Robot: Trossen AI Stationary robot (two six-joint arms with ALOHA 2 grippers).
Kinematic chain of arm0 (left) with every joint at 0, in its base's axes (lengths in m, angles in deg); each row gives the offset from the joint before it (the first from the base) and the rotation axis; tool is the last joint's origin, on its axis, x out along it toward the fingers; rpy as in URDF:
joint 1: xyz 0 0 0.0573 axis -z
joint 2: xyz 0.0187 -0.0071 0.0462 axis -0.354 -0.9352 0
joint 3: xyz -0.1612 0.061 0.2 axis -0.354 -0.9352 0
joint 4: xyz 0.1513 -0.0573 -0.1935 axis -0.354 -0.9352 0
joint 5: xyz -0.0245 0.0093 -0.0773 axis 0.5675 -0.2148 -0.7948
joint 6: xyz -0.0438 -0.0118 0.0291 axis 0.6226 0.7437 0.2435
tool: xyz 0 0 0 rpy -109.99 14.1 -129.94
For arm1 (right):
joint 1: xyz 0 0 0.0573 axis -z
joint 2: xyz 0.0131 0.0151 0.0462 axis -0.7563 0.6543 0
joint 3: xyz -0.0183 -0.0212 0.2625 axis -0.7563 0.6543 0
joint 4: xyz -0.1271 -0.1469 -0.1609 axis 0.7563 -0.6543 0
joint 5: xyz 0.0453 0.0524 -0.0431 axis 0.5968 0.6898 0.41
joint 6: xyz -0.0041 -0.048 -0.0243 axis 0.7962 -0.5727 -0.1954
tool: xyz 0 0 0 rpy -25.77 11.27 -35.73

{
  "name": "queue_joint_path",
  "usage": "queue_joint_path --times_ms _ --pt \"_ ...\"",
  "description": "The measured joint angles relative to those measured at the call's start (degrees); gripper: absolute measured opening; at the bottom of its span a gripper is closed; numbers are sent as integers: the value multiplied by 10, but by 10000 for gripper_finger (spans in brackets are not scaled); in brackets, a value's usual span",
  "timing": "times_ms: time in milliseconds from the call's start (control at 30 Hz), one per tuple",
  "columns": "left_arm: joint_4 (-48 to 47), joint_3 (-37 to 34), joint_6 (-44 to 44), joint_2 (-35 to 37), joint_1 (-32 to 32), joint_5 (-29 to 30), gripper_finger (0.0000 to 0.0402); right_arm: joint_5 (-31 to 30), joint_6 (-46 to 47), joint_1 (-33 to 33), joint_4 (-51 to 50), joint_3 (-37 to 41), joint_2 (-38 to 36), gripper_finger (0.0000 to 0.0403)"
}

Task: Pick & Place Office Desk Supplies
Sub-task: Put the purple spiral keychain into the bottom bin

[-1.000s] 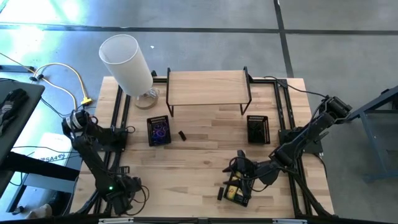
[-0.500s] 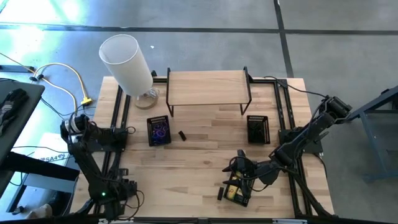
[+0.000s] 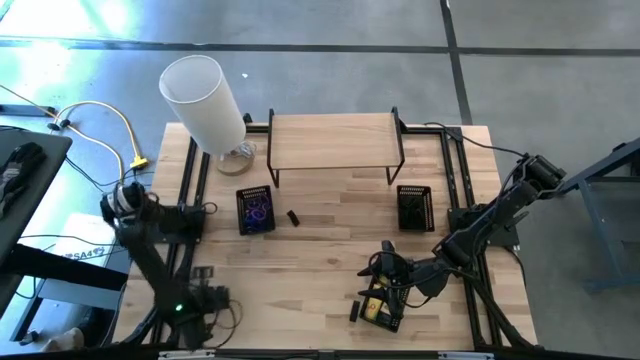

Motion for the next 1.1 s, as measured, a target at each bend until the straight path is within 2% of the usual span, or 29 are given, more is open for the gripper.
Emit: queue_joint_path --times_ms 300,433,567,767,900,1100 --pt "-151 112 -83 83 -168 138 3 0 -6 0 -3 0 0 215" --pt "-201 123 -122 103 -264 190 2 0 -6 0 -4 0 0 215" --pt "-242 123 -206 106 -377 185 2 0 -6 0 -8 0 0 215" --pt "-245 122 -237 106 -526 183 2 1 -3 0 -16 0 21 215" --pt "-245 101 -247 106 -582 154 2 0 7 0 -8 1 52 215" --pt "-213 62 -279 106 -605 142 2 2 -13 0 31 1 84 215"
